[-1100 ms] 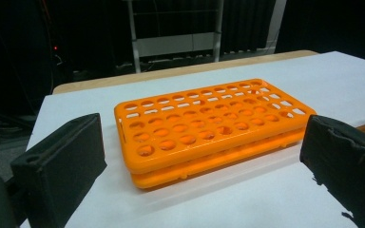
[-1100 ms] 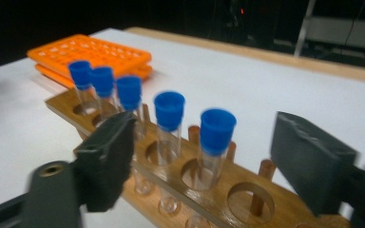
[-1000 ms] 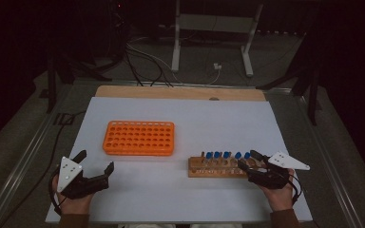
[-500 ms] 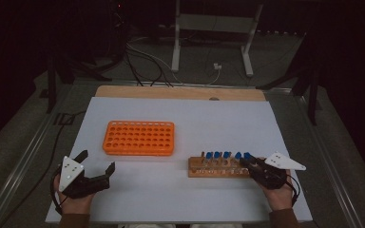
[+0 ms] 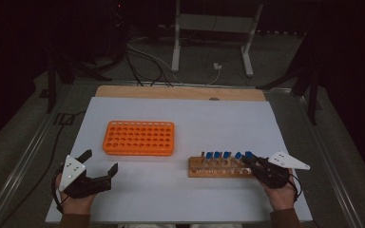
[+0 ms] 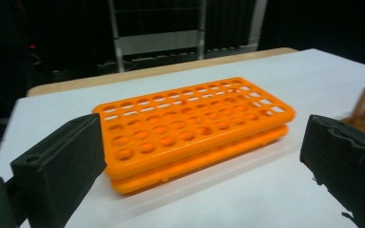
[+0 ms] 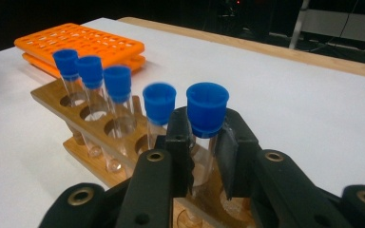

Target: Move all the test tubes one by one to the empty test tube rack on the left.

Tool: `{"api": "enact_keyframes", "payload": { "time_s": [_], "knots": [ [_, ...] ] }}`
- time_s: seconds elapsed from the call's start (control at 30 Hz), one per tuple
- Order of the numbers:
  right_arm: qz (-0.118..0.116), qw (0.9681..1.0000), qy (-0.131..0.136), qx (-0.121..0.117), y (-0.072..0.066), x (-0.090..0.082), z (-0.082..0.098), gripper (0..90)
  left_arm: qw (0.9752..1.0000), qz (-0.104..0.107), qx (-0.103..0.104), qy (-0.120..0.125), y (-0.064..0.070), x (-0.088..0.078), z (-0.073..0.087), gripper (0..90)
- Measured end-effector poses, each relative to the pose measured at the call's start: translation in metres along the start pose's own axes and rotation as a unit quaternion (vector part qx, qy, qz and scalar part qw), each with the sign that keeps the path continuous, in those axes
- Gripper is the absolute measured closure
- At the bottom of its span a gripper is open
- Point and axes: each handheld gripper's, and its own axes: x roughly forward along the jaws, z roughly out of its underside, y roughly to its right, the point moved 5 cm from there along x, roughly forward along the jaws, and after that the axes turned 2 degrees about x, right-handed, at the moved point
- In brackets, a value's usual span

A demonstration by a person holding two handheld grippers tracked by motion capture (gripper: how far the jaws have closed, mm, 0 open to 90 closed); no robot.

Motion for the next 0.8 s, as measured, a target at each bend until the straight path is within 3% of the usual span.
{"api": "enact_keyframes", "payload": {
  "time_s": [0.2,0.27,0.47,0.8],
  "knots": [
    [-0.002,1.0,0.001,-0.001,-0.001,-0.007,-0.012,76.4,0.9995,0.032,0.0,0.005,0.006,0.004,-0.007,1.9],
    [-0.004,1.0,0.003,0.002,-0.001,-0.009,-0.016,76.4,0.999,0.041,0.006,0.019,0.009,0.006,-0.013,1.9],
    [-0.012,0.9998,0.01,0.006,-0.001,-0.018,-0.031,76.5,0.9985,0.051,0.002,0.018,0.01,0.012,-0.018,1.9],
    [-0.003,0.9995,0.026,-0.018,-0.002,-0.028,-0.059,76.6,0.998,0.052,-0.002,0.035,0.009,0.015,-0.041,1.5]
  ]
}}
